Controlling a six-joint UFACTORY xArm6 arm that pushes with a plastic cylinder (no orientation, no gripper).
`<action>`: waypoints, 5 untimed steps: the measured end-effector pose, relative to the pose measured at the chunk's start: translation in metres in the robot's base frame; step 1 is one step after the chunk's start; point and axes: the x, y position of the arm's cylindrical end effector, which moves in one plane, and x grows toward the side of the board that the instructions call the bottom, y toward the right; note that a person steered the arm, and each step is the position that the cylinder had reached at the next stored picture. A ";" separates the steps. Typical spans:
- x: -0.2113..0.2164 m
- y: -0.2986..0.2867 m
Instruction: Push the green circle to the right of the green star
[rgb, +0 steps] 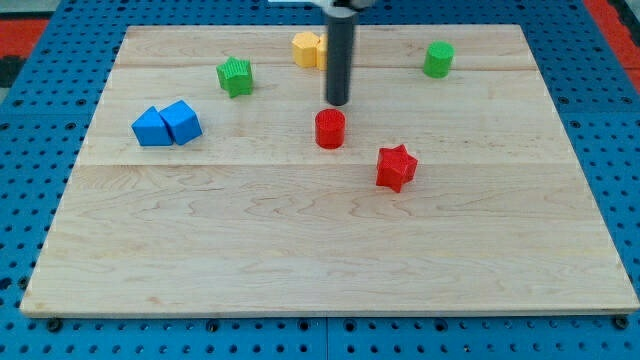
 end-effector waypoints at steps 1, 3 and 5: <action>0.068 -0.010; 0.080 -0.001; -0.037 0.180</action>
